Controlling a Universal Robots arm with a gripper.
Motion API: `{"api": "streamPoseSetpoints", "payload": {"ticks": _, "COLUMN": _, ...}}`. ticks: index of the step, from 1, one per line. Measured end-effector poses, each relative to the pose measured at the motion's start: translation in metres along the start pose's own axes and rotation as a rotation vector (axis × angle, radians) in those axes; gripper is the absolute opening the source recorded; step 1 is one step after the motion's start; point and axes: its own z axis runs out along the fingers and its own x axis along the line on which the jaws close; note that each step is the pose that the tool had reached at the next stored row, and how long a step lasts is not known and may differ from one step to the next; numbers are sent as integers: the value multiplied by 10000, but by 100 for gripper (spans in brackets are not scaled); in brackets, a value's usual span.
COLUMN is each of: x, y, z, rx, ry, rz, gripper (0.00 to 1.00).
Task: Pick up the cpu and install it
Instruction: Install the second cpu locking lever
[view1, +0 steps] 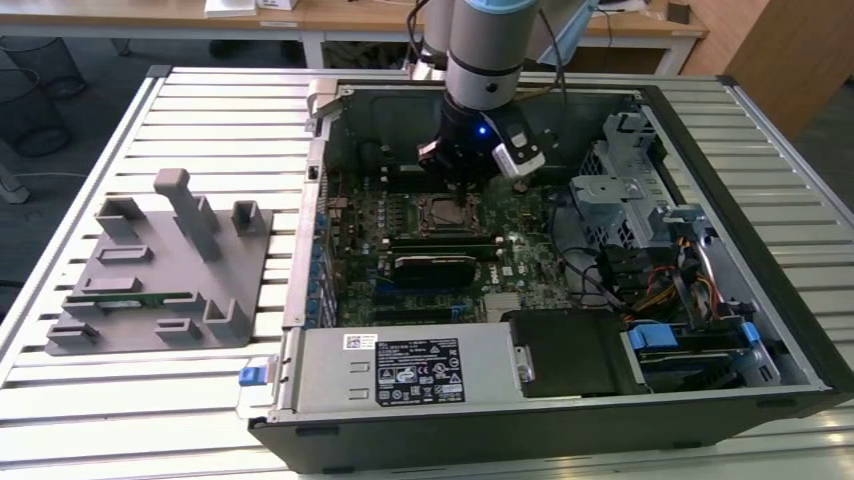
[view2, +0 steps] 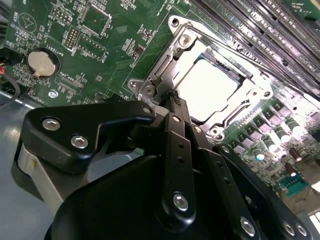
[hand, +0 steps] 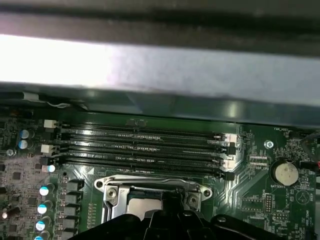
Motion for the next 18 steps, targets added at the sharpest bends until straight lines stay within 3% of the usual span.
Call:
{"api": "streamPoseSetpoints", "payload": {"ticks": 4, "x": 1, "y": 7, "z": -99, "rx": -1, "ry": 25, "rz": 2, "gripper": 11}}
{"api": "streamPoseSetpoints", "payload": {"ticks": 7, "x": 1, "y": -3, "z": -108, "rx": -5, "ry": 45, "rz": 2, "gripper": 11}}
{"api": "streamPoseSetpoints", "payload": {"ticks": 15, "x": 13, "y": -206, "z": -121, "rx": -4, "ry": 48, "rz": 4, "gripper": 11}}
{"api": "streamPoseSetpoints", "payload": {"ticks": 18, "x": 14, "y": -232, "z": -132, "rx": -1, "ry": 49, "rz": 3, "gripper": 11}}
